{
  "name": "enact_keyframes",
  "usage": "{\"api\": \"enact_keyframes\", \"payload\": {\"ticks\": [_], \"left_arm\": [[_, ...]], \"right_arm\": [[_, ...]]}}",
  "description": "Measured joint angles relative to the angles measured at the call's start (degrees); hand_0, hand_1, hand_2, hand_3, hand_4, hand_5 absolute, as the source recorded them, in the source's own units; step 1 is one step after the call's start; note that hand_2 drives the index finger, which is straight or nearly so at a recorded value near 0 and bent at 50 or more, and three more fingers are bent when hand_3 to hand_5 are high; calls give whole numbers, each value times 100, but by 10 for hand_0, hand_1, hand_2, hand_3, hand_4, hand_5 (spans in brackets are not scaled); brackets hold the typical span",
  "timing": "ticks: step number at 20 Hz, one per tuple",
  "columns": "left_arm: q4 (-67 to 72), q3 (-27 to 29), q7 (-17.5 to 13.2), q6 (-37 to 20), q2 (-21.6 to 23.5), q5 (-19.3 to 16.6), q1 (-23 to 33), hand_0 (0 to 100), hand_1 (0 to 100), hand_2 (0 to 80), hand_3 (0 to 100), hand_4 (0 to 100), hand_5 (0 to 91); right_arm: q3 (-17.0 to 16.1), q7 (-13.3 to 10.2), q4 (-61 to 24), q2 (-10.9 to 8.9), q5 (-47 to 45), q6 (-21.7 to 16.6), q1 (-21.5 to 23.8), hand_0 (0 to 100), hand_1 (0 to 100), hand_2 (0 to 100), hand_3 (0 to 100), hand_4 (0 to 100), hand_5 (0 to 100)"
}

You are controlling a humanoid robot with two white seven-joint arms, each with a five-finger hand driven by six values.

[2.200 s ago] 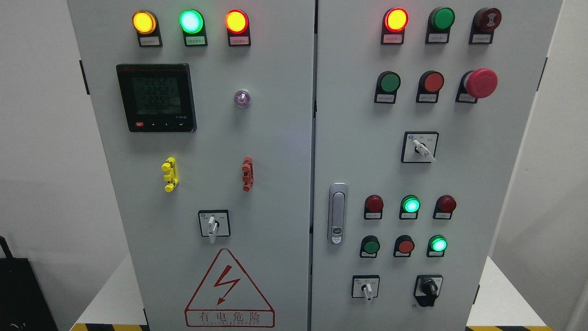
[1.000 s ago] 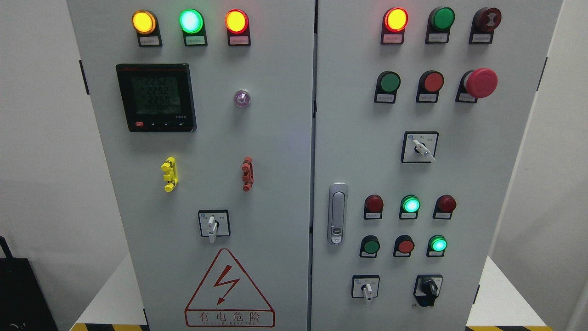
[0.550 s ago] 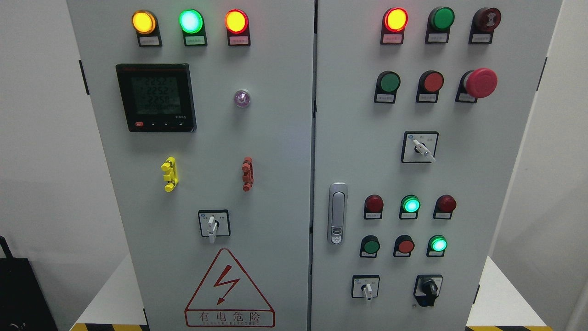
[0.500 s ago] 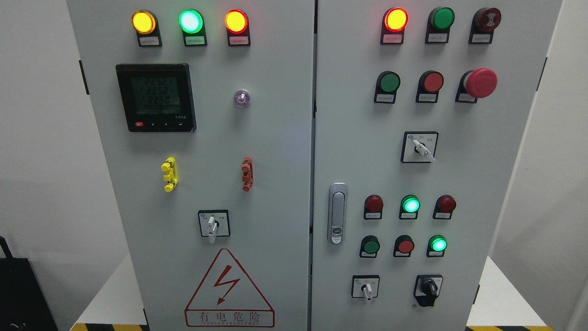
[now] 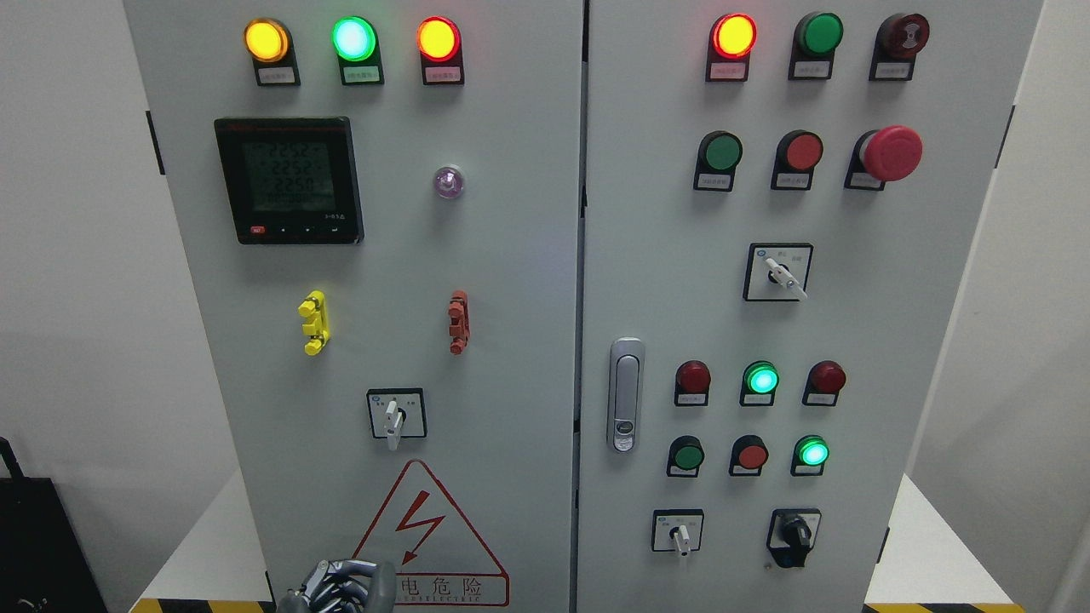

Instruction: Turn on light switch 1

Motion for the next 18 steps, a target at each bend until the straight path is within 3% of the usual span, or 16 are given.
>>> {"api": "enact_keyframes", "payload": {"ticks": [18], "left_arm": [[-38,-283,596,760,-116,0,-731,41,543,536,919,968,845]], "right_arm": [[0,-1,0,-1,0,0,0,0,0,0,0,0,0]]}}
